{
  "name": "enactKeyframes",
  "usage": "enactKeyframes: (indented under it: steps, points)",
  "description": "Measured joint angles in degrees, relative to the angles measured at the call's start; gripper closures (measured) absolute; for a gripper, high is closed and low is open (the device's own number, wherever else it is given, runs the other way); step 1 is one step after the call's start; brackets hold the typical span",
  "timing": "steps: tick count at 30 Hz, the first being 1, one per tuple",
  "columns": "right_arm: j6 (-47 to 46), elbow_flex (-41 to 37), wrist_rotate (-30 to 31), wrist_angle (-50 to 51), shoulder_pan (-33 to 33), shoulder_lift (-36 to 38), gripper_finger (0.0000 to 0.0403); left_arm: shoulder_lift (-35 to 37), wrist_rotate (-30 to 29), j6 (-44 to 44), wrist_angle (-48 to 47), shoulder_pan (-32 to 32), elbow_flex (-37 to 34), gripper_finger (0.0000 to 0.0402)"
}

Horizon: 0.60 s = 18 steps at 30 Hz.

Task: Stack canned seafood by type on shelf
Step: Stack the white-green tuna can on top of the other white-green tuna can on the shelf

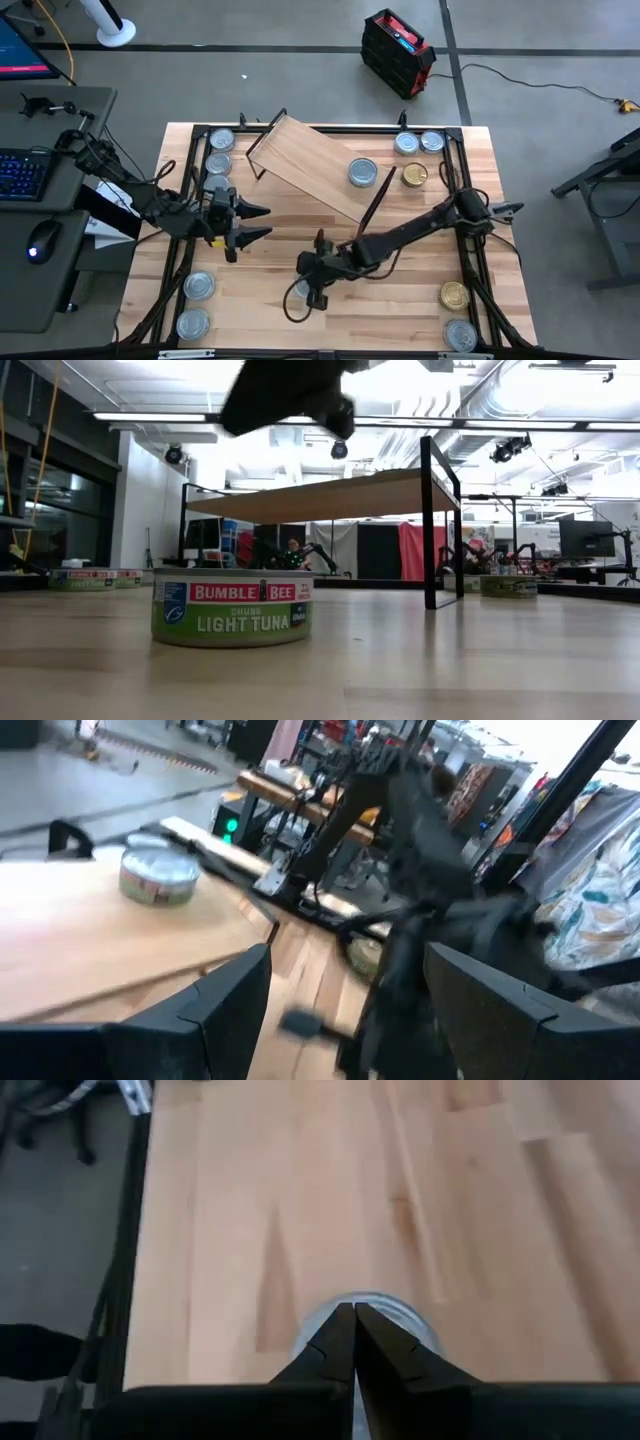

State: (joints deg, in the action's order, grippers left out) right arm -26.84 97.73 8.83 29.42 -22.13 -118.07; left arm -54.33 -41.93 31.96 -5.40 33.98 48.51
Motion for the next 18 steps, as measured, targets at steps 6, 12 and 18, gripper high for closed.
enactKeyframes:
  steps: [6,12,18]
  points:
    - [-4.69,-2.87,1.72,13.44,-2.83,4.03,0.0403,-5.76,0.46,7.02,-3.46,0.00,0.03,0.0144]
    - [-19.15,-19.22,1.72,7.31,-8.29,11.51,0.0403,-20.69,8.99,9.78,0.26,0.08,-0.01,0.0144]
    - [-38.23,-36.00,0.47,-17.25,-12.36,16.38,0.0403,-32.76,12.04,4.25,5.74,0.31,-0.04,0.0144]
